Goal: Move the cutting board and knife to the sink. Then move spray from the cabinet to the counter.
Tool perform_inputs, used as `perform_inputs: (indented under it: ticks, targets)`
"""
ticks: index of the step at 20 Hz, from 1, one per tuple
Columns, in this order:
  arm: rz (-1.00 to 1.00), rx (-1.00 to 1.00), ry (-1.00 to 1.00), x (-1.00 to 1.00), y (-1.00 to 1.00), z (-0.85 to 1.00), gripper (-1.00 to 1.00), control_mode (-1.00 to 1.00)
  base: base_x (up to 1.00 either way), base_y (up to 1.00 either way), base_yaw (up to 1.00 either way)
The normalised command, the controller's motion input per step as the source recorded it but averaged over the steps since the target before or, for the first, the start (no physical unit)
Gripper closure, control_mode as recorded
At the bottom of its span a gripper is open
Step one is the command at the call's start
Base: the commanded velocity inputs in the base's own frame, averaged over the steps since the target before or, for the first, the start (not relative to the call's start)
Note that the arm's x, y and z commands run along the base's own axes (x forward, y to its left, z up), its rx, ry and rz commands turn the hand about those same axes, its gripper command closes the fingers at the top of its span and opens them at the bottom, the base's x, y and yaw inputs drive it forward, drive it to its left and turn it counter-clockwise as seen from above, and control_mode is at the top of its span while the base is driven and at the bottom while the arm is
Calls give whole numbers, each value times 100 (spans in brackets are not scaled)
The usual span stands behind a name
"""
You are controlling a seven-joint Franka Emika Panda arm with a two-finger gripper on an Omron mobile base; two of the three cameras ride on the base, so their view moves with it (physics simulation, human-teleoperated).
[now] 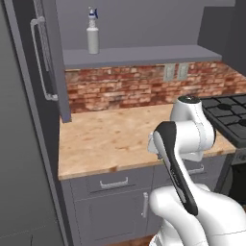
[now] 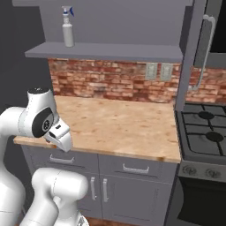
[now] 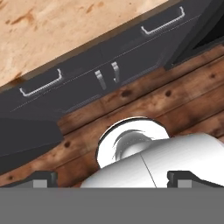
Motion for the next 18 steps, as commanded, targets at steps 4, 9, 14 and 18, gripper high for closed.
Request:
perform_inputs:
  ticks: [4,9,14,18]
  targets:
    - [0,0,0,0,0,0,-100,100,41,46,0]
    - [0,0,0,0,0,0,-100,100,42,51,0]
    - [0,0,0,0,0,0,-100,100,46,38,0]
    - [0,0,0,0,0,0,-100,100,42,15,0]
